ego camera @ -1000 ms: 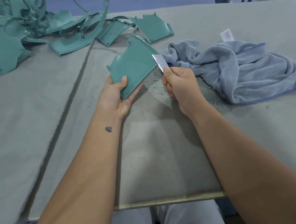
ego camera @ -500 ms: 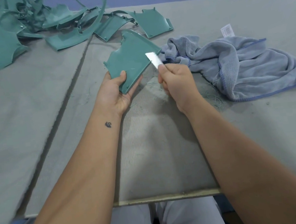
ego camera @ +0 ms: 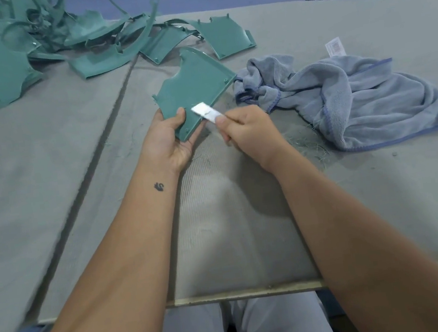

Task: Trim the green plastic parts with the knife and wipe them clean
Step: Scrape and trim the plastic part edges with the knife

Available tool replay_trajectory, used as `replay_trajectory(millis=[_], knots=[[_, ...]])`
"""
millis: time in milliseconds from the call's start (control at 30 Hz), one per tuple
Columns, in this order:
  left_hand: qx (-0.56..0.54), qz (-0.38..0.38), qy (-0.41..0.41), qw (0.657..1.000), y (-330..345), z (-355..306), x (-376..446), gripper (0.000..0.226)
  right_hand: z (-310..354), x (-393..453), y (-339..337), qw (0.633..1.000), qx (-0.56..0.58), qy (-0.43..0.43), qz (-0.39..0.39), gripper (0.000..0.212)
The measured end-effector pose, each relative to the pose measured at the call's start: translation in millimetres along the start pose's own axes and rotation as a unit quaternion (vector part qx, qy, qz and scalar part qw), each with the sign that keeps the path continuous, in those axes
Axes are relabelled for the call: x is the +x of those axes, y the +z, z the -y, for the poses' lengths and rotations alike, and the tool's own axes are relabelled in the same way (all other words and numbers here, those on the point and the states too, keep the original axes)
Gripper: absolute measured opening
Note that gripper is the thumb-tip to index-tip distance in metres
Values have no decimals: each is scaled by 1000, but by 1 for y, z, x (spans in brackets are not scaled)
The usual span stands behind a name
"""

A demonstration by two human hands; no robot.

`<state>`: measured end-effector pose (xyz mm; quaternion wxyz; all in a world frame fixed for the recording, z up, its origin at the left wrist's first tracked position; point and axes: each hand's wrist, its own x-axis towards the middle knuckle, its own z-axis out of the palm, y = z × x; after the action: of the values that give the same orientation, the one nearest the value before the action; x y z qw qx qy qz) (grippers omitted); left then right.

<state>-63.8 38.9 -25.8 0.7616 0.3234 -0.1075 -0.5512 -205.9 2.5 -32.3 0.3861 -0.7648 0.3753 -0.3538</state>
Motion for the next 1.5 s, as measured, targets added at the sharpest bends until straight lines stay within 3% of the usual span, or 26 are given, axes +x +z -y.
replay_trajectory(millis=[167, 400, 567, 700, 800, 900, 933, 1067, 1233, 1400, 1500], knots=[[-12, 7, -15, 1000, -2, -3, -1, 30, -4, 4, -8, 975, 193, 63, -95, 43], [-27, 12, -19, 999, -1, -4, -1, 38, -3, 2, 1, 999, 44, 3, -30, 40], [-43, 16, -27, 999, -3, -5, -1, 38, -3, 4, -5, 984, 153, 42, -74, 41], [-45, 15, -24, 999, -2, -7, -2, 31, -3, 1, 3, 1000, 12, -20, -21, 41], [-93, 20, -53, 994, -3, -9, -5, 23, -2, 2, 1, 994, 104, -6, -6, 39], [-134, 14, -75, 988, -2, -12, -7, 22, 4, 9, -6, 977, 199, 73, -37, 56], [-138, 12, -76, 987, -2, -13, -7, 22, 5, 10, -6, 978, 195, 67, -43, 55], [-136, 1, -76, 988, 1, -13, -8, 24, 8, 3, 2, 992, 117, -39, -33, 16], [-86, -15, -60, 994, 0, -11, -6, 30, 14, 6, 11, 994, 55, -89, -38, 19], [-51, 5, -53, 997, -1, -10, -9, 15, 12, 9, 5, 974, 192, -58, -104, 23], [-47, 5, -53, 997, -2, -10, -8, 15, 11, 8, 2, 972, 200, -50, -111, 21]])
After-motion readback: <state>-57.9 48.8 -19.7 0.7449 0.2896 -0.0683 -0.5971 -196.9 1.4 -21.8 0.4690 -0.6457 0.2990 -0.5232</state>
